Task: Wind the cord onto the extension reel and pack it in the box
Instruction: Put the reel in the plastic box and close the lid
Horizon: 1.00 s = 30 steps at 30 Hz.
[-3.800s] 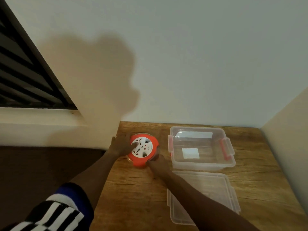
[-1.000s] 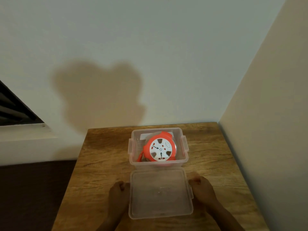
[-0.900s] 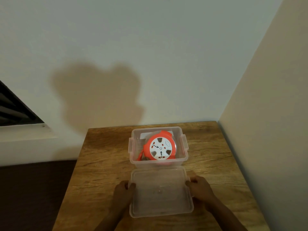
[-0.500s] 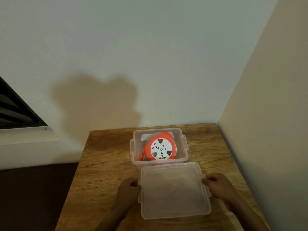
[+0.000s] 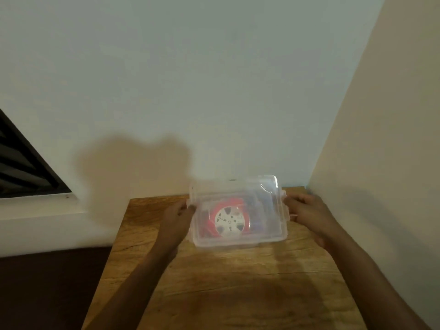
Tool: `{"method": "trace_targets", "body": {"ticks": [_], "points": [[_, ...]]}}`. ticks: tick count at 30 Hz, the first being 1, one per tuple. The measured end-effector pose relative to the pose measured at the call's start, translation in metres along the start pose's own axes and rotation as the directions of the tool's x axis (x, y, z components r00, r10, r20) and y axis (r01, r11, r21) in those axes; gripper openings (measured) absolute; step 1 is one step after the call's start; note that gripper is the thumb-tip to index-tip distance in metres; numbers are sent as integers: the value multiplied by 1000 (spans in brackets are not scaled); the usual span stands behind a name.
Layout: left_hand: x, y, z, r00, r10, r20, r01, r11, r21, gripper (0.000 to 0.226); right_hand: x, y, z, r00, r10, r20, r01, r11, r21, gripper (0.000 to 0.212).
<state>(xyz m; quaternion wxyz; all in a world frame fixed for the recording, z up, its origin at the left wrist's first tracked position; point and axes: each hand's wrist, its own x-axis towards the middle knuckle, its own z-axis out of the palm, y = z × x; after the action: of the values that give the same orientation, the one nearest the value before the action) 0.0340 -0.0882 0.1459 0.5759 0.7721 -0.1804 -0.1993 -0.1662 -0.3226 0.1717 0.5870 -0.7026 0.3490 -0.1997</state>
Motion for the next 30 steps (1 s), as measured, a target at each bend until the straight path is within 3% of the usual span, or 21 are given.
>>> {"method": "trace_targets", "body": {"ticks": [3, 5, 7, 10, 13, 18, 23, 30], "points": [[29, 12, 5, 995, -96, -1, 93, 965, -246, 32, 22, -9, 25, 992, 0, -127, 11, 996, 90, 34], [48, 12, 9, 969, -244, -36, 206, 881, -425, 44, 33, -13, 40, 977, 41, -208, 1, 980, 197, 36], [62, 8, 10, 952, -301, -58, 228, 823, -521, 52, 43, -14, 51, 961, 89, -263, -23, 969, 246, 32], [71, 1, 5, 946, -311, -95, 203, 794, -574, 49, 57, -6, 57, 953, 160, -256, -66, 938, 340, 23], [76, -7, -3, 944, -312, -109, 201, 805, -559, 29, 65, 8, 54, 957, 219, -190, -121, 897, 426, 13], [73, -33, -13, 987, -153, -48, 148, 984, -98, 20, 74, 35, 51, 966, 212, -150, -175, 958, 225, 11], [66, -56, 1, 977, -183, -111, 192, 979, 76, 22, 75, 63, 65, 963, 157, -220, -163, 987, -7, 8], [58, -77, 12, 991, 28, -132, 33, 899, 437, 33, 63, 92, 73, 984, 19, -180, -68, 961, -270, 39]]}}
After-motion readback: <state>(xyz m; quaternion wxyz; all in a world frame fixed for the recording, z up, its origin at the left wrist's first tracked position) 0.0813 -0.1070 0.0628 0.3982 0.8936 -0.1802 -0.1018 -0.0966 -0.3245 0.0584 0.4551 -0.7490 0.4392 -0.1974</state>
